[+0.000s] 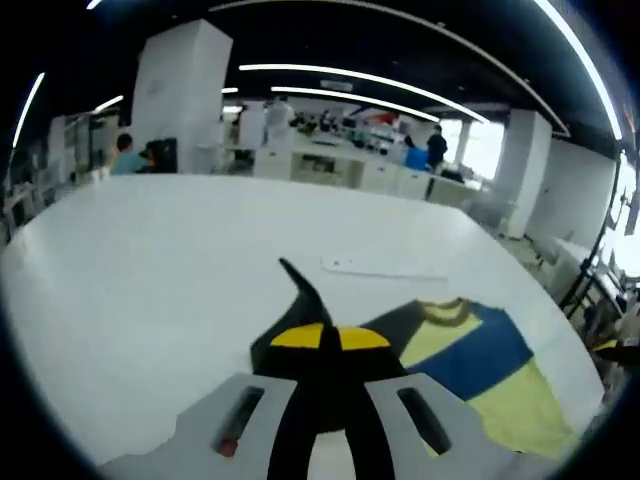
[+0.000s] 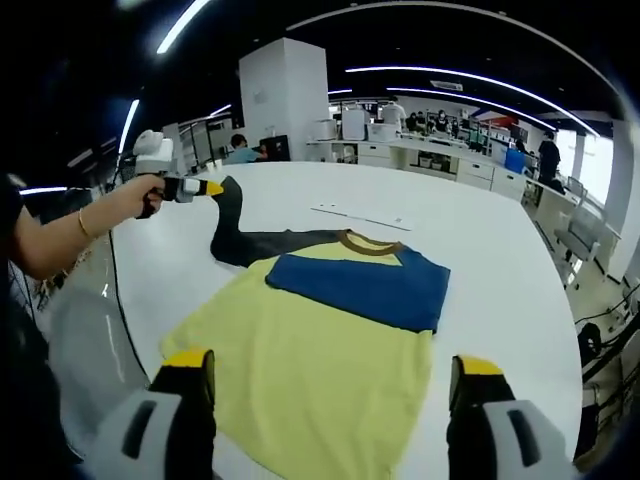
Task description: Fold the garment on the visible template until the final outline fits inside the template.
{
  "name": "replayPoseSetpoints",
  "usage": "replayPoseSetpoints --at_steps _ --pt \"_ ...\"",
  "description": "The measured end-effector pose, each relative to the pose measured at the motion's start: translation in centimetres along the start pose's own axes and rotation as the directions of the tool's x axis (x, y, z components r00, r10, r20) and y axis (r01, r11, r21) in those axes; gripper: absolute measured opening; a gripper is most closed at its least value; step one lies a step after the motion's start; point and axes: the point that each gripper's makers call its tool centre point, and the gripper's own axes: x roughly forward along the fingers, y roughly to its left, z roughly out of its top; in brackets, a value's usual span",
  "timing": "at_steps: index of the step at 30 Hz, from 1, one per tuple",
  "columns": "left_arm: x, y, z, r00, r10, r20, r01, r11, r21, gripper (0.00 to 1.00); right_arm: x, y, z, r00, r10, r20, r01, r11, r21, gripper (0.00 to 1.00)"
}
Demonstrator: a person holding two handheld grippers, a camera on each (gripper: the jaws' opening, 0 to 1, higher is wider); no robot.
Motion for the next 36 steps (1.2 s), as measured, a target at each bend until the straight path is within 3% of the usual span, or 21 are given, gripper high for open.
replayPoseSetpoints --at_steps 10,14,36 --pt "1.1 -7.6 1.6 0.99 -0.137 0.013 0.136 0.99 0.047 0.0 -0.7 -0.6 -0.9 1.0 -0.016 -0.023 0.016 1.0 0.005 0.99" --pt "1.5 -10.5 1.8 0.98 -0.201 0.007 0.2 0.978 0.064 0.0 -0.9 -0.7 -1.2 0.999 -0.019 -0.028 0.019 1.0 0.01 0.99" --pt "3.1 -21.8 1.1 0.918 -0.395 -0.037 0.397 0.912 0.106 0.0 -1.4 -1.4 -2.8 0.998 -0.037 -0.056 0.039 0.998 0.044 0.99"
